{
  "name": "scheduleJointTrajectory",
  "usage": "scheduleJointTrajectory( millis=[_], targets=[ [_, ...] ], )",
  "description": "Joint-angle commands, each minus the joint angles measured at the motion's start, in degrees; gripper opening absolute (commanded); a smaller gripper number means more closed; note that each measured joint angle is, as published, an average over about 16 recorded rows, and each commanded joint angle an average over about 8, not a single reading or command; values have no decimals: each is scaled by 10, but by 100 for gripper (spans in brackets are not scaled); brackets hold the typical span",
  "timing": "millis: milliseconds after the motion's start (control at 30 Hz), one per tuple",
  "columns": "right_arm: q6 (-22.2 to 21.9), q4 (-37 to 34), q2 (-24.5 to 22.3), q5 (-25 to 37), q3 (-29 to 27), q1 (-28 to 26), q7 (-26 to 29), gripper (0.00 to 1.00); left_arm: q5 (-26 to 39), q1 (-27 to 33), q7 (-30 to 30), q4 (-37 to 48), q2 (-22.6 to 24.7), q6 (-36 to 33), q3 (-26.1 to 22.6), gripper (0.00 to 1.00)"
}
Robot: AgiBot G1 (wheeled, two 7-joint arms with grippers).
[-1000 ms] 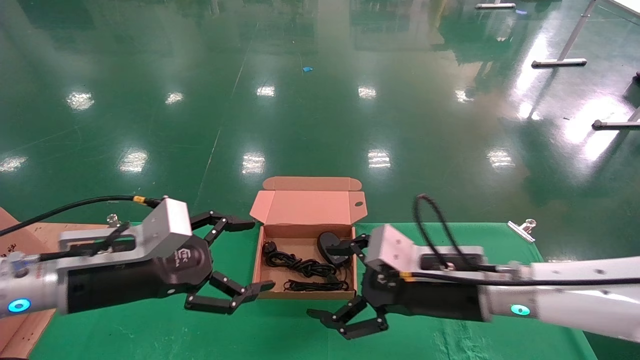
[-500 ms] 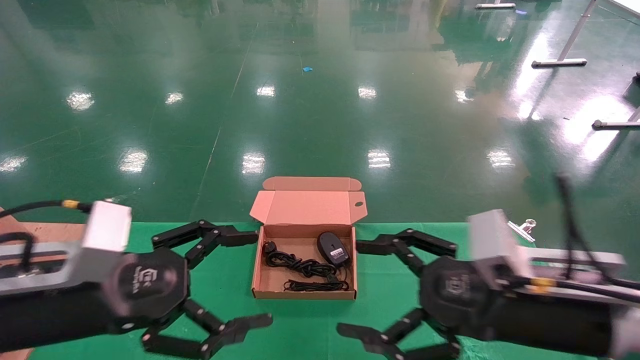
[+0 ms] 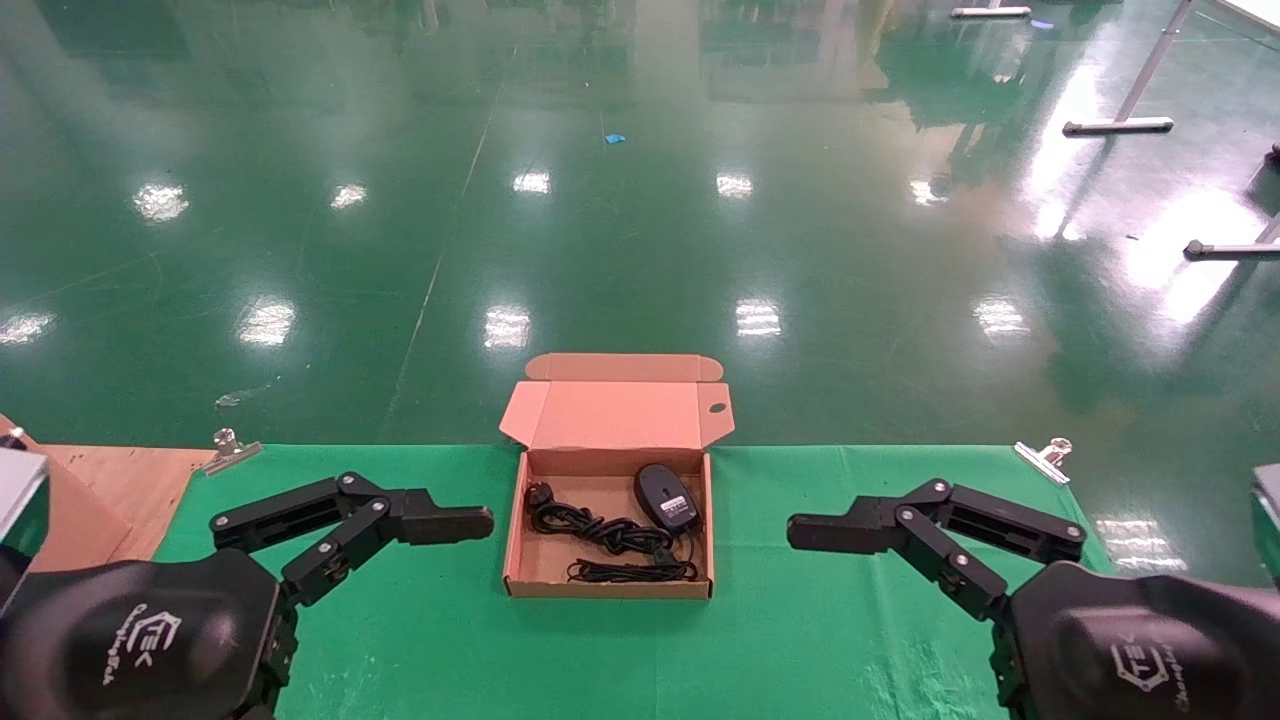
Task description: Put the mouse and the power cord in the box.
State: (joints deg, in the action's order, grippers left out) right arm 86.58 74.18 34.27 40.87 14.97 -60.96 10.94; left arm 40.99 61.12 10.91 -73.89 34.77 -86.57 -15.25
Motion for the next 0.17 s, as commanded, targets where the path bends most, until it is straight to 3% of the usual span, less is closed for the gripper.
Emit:
scheduleJointTrajectory(
  millis=[33,167],
  targets=[
    [7,4,-6,-7,-8,5,1,100,-6,-3,1,-2,-2,-6,6,100],
    [4,3,-3,-5,-4,3,1,100,-4,-2,1,-1,-1,-4,3,100]
  ],
)
